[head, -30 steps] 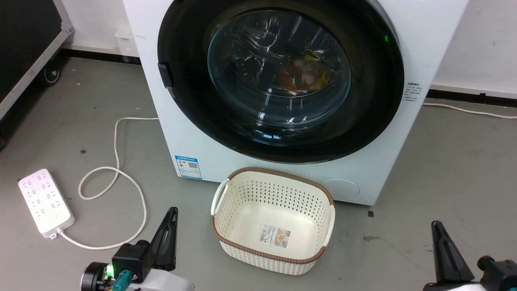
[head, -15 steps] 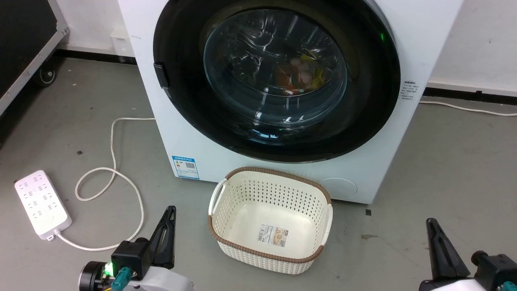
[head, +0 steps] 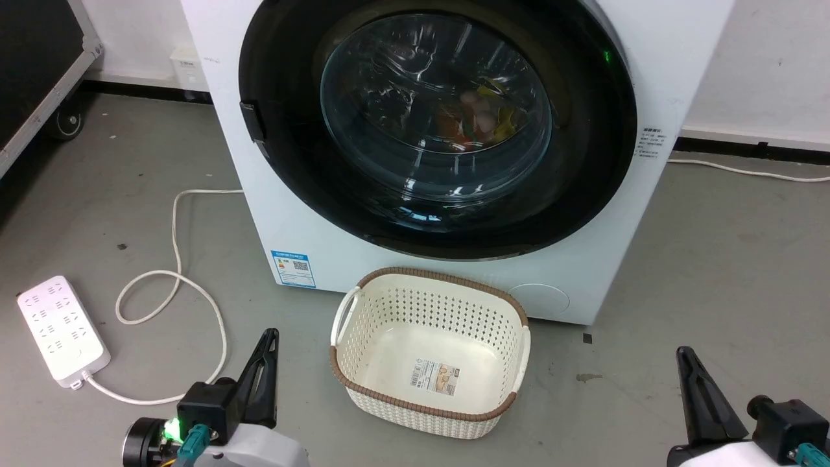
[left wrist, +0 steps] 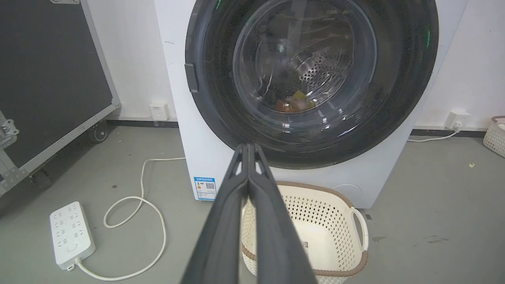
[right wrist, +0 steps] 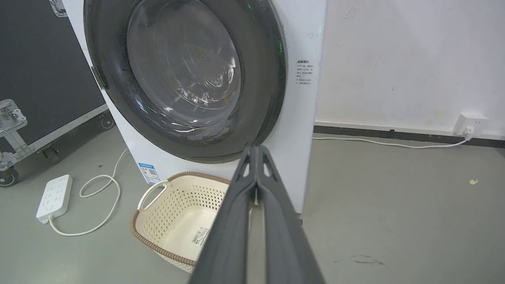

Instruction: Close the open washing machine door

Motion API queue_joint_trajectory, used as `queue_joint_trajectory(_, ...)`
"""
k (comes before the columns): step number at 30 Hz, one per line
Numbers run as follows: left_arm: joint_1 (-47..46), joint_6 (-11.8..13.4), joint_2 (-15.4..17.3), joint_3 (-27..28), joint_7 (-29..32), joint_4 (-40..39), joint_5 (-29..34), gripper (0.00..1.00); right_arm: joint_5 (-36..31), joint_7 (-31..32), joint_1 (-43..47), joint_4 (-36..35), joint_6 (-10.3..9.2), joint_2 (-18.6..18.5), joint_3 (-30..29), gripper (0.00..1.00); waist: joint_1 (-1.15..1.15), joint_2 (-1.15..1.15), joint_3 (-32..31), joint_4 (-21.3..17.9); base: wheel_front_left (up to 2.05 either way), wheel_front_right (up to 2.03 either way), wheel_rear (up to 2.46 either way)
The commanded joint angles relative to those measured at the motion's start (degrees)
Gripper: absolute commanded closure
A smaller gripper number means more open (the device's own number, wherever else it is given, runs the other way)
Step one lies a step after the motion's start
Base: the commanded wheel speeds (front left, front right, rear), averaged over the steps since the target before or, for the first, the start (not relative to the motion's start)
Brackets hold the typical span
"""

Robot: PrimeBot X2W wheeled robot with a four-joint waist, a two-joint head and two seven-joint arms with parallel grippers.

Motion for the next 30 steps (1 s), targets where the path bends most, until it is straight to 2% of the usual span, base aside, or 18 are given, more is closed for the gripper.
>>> queue_joint_trajectory(1,-0.02,0.39,-0.12,0.23,0.35,-0.34,0.47,1.0,-0.58,0.38,-0.96,-0.47,-0.02,0.08,0.13,1.0,0.0,0.0,0.01,-0.04,0.0,0.0,0.0)
queue_joint_trajectory(30,-0.04,1.35,-0.65,1.5,3.74,-2.18,2.02,1.0,-2.93,3.79,-2.49,-1.23,-0.03,0.14,1.42,1.0,0.0,0.0,0.29,-1.25,0.0,0.0,0.0)
